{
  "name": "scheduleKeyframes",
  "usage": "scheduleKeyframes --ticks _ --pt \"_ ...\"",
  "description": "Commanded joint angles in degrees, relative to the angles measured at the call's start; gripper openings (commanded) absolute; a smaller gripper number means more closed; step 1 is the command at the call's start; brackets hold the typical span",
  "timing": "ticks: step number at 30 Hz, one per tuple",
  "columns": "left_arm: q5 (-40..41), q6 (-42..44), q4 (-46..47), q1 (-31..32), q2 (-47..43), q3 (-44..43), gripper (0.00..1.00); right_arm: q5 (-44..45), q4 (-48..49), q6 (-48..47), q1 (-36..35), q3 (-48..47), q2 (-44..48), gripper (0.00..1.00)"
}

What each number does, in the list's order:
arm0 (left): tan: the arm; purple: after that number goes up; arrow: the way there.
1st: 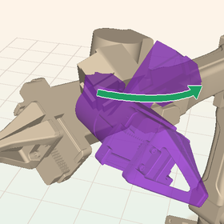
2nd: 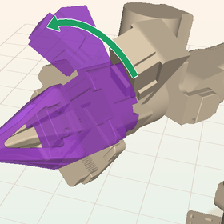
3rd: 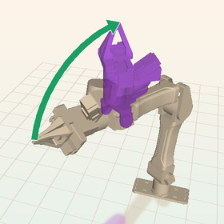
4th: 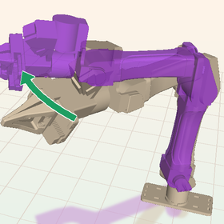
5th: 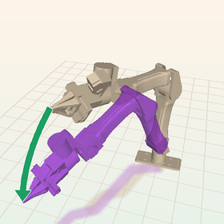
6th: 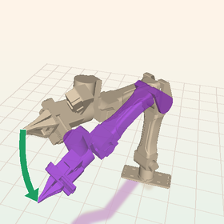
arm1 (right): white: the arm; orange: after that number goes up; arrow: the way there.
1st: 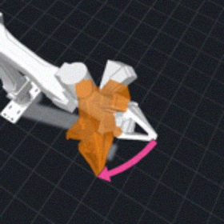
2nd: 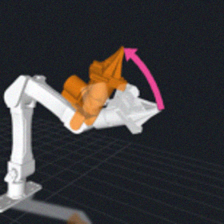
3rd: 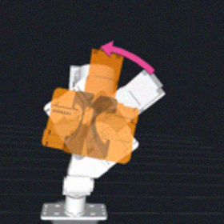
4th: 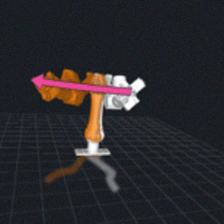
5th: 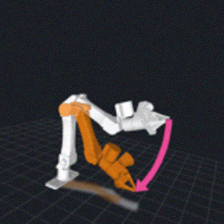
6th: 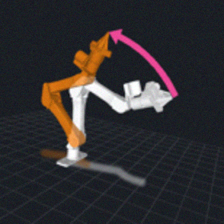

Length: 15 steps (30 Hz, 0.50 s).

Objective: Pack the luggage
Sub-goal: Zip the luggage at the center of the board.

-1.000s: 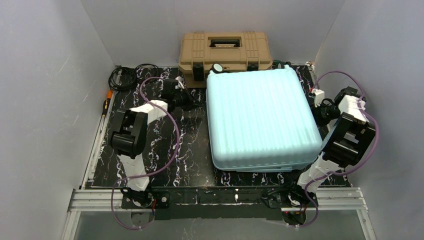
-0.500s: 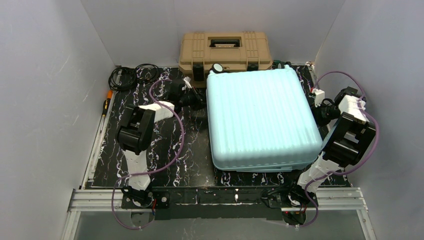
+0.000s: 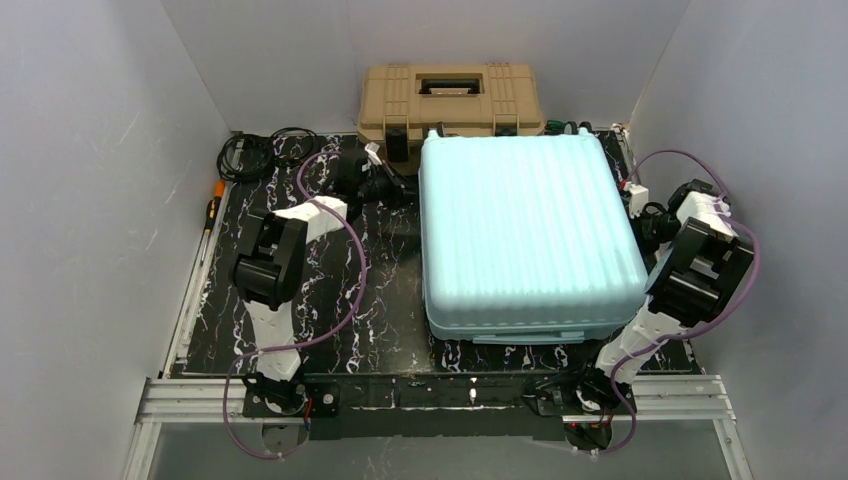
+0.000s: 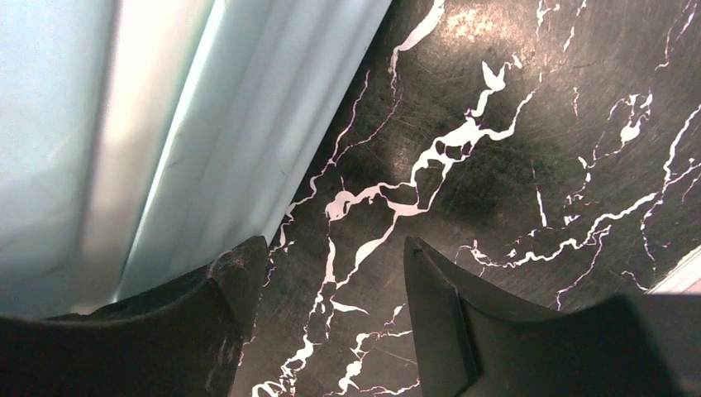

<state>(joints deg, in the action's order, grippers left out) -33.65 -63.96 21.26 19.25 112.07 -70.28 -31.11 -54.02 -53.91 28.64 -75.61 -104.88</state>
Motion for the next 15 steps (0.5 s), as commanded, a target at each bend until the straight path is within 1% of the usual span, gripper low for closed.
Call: scheduleKeyframes --ticks 1,4,9,12,15 --pt "-7.0 -5.6 11.1 2.7 -1.9 -5.7 0.0 -1.8 -3.0 0.8 -1.5 1.4 -0.4 0.71" --pt "-7.7 -7.2 12.0 3.0 -1.3 -7.3 0.0 -1.2 -1.7 1.2 -1.5 2.6 0.6 0.73" --pt "-7.5 -5.9 11.5 3.8 1.2 -9.3 0.0 -2.5 -2.8 1.3 -1.5 1.9 0.6 0.73" --pt "-6.2 -2.1 7.9 3.3 0.4 -6.9 0.0 -2.8 -3.4 1.0 -1.5 1.9 1.9 0.73" --pt "-2.9 2.9 2.6 2.5 -1.8 -4.1 0.0 -3.2 -4.4 0.5 -1.6 1.6 2.8 0.73"
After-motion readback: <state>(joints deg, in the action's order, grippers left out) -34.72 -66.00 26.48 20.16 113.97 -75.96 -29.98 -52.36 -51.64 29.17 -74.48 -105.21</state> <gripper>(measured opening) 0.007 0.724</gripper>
